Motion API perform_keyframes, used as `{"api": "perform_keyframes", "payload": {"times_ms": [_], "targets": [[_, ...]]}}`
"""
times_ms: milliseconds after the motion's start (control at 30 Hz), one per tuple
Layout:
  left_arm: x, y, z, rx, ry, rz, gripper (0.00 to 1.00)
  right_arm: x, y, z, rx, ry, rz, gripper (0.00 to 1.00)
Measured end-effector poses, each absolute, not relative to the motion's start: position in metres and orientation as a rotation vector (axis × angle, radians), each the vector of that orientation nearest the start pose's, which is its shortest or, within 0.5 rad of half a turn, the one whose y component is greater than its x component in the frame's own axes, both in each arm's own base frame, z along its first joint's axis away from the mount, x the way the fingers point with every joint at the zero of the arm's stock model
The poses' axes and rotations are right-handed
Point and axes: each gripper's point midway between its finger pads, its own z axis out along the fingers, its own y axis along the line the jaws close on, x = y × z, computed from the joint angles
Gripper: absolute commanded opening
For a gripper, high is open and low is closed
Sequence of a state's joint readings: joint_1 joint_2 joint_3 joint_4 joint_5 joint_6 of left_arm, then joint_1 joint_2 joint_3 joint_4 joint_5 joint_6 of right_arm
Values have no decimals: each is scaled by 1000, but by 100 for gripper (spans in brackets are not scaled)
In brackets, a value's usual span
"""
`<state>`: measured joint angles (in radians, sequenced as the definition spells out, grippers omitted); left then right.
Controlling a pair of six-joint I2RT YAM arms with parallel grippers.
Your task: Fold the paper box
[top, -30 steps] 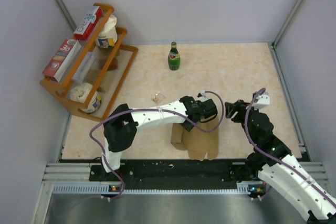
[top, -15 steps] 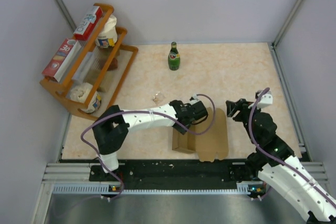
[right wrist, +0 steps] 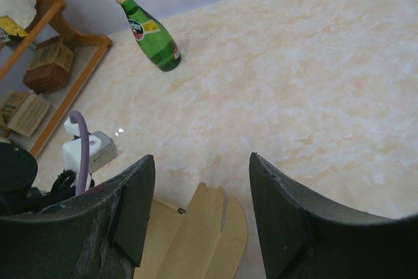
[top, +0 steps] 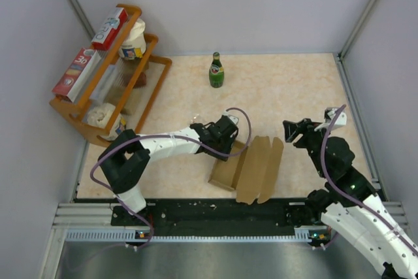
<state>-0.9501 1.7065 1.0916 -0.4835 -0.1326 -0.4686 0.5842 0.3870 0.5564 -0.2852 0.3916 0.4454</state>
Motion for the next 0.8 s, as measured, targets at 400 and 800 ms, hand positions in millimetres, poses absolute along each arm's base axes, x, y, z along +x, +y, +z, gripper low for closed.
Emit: {"api": "perform_keyframes", "payload": {"times_ms": [400,800], "targets": [[239,-325,48,497,2571,-512,47,228,100,225,159,1883,411,64],[246,-321,26,416,2605,-595,45,209,91,194,348,2091,402,77]]}}
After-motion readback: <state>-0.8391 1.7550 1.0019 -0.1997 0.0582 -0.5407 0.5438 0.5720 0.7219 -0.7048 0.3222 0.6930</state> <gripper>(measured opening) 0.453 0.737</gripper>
